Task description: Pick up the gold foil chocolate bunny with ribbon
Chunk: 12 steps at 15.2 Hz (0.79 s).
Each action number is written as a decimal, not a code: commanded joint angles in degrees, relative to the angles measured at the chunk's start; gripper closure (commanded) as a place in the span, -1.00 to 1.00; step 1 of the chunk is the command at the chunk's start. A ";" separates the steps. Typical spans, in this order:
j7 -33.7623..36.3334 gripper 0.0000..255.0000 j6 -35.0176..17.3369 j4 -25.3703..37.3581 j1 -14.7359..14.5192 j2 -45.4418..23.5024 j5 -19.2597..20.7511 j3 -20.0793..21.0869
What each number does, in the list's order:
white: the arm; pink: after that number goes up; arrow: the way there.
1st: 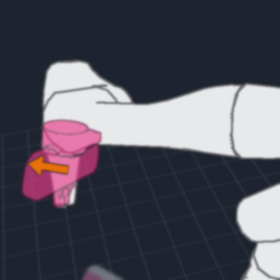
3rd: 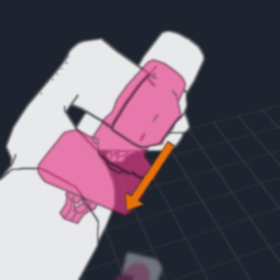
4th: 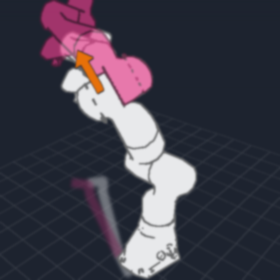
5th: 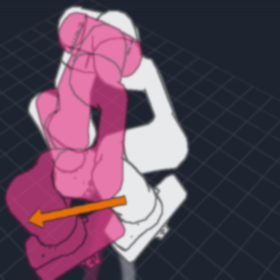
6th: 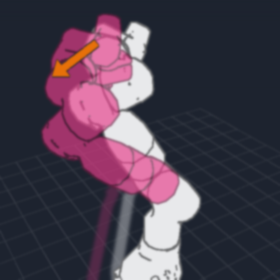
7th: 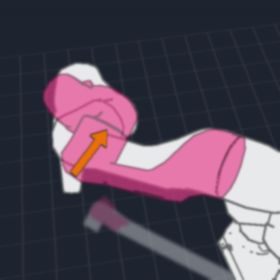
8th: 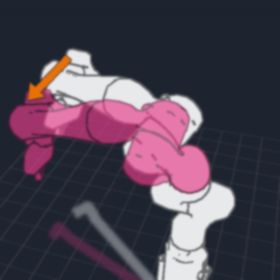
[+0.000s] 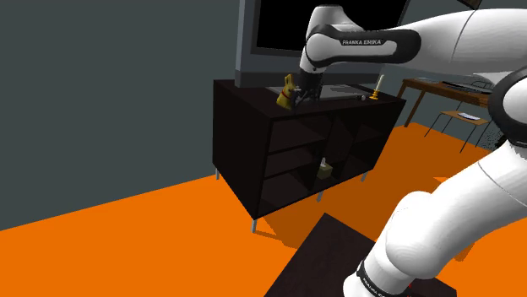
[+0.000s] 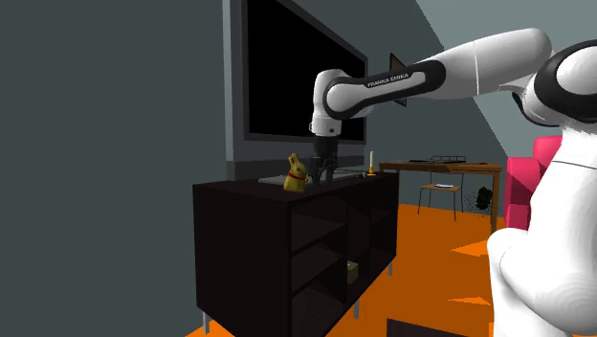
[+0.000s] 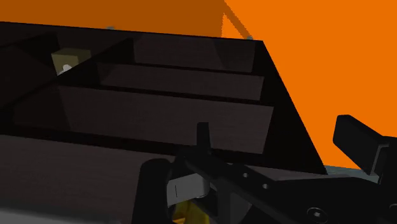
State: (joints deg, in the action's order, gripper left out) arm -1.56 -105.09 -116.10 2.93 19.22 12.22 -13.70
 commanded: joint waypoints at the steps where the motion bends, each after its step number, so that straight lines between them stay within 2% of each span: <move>1: -0.99 -1.00 -1.65 3.04 0.20 -2.27 -0.36 -0.96; 6: -3.95 -1.00 -4.83 11.90 0.77 -8.64 -2.47 -3.49; 12: -7.86 -1.00 -7.05 23.81 1.94 -16.58 -6.79 -6.29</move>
State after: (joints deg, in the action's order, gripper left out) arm -8.74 -112.15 -94.66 4.66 4.01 6.24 -19.58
